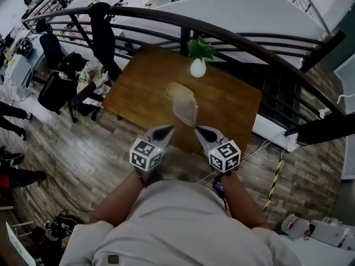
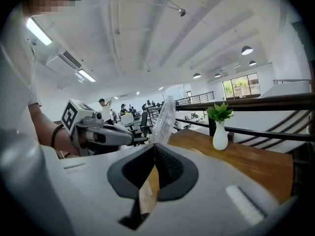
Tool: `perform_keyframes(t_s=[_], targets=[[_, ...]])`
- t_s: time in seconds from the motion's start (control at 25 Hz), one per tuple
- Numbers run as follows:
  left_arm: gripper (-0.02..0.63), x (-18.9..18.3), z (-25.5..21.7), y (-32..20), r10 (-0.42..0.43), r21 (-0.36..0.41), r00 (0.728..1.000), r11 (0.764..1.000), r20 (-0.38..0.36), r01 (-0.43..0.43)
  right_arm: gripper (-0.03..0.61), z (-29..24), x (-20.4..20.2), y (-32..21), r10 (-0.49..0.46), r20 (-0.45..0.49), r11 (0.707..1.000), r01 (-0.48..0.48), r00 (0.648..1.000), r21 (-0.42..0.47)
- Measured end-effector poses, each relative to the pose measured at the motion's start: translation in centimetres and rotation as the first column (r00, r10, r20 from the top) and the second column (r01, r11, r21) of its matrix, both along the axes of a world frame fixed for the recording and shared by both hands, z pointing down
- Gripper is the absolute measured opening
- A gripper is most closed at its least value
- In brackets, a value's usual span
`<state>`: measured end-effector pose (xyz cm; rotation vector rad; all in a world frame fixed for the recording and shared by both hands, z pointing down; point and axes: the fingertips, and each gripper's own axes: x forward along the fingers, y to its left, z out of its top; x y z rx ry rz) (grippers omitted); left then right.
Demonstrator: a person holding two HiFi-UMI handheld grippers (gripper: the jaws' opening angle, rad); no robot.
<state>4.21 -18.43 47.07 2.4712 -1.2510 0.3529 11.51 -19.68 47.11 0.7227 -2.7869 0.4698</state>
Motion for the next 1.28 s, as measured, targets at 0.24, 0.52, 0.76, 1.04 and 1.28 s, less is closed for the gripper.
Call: perform_keyframes(t_s=[0.24, 0.52, 0.76, 1.04, 1.28], targets=[[0.003, 0.5, -1.3, 1.7, 0.002, 0.026, 1.0, 1.0, 0.008, -0.003, 0.006, -0.7, 0.4, 1.6, 0.006, 0.026, 1.0, -0.006, 1.0, 0.002], [0.003, -3.5, -3.6, 4.7, -0.007, 0.069, 1.0, 0.998, 0.007, 0.006, 0.006, -3.0, -2.7, 4.3, 0.021, 0.05, 1.0, -0.022, 0.999, 0.021], [0.003, -8.6, -4.3, 8.5, 0.012, 0.078, 1.0, 0.997, -0.008, -0.011, 0.006, -4.0, -6.9, 8.0, 0.055, 0.056, 0.998, -0.057, 0.997, 0.032], [0.003, -14.1, -5.5, 14.0, 0.048, 0.084, 0.999, 0.995, -0.016, -0.047, 0.006, -4.8, -11.3, 14.0, 0.114, 0.058, 0.993, -0.116, 0.992, 0.032], [0.003, -17.1, -5.5, 18.1, 0.109, 0.084, 0.994, 0.991, -0.027, -0.107, 0.006, -5.5, -15.1, 18.8, 0.161, 0.065, 0.985, -0.165, 0.985, 0.048]])
